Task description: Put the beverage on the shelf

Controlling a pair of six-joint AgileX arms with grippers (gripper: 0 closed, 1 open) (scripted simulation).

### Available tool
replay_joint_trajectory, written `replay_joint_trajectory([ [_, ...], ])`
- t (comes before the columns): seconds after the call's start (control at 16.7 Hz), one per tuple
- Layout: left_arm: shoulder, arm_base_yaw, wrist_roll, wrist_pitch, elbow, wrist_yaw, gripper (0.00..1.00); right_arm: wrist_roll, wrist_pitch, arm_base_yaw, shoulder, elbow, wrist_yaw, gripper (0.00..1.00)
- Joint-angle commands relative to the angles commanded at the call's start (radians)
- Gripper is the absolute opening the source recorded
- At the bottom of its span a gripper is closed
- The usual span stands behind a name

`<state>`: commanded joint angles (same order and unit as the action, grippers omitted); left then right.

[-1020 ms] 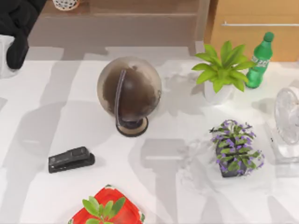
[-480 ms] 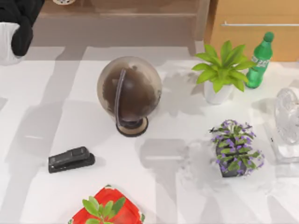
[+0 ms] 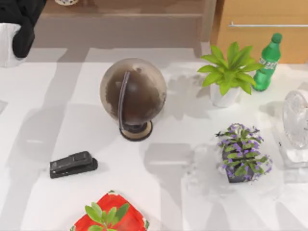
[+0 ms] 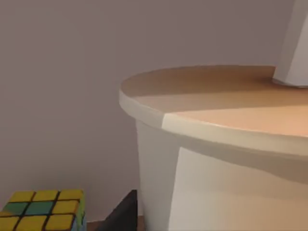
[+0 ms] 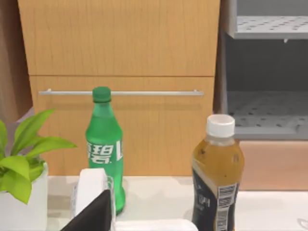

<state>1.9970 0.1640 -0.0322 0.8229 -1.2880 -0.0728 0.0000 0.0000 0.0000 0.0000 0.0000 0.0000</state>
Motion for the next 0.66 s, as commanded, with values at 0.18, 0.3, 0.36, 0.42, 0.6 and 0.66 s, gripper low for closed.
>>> replay_joint_trajectory([
  [0.18,0.000,0.000,0.000,0.000,0.000,0.000,0.83,0.000,0.000,0.000,0.000,0.000,0.000,1.00],
  [0.3,0.000,0.000,0.000,0.000,0.000,0.000,0.98,0.000,0.000,0.000,0.000,0.000,0.000,1.00],
  [0.36,0.000,0.000,0.000,0.000,0.000,0.000,1.00,0.000,0.000,0.000,0.000,0.000,0.000,1.00],
  [0.42,0.000,0.000,0.000,0.000,0.000,0.000,1.00,0.000,0.000,0.000,0.000,0.000,0.000,1.00],
  [0.6,0.000,0.000,0.000,0.000,0.000,0.000,1.00,0.000,0.000,0.000,0.000,0.000,0.000,1.00],
  [0.66,0.000,0.000,0.000,0.000,0.000,0.000,1.00,0.000,0.000,0.000,0.000,0.000,0.000,1.00],
])
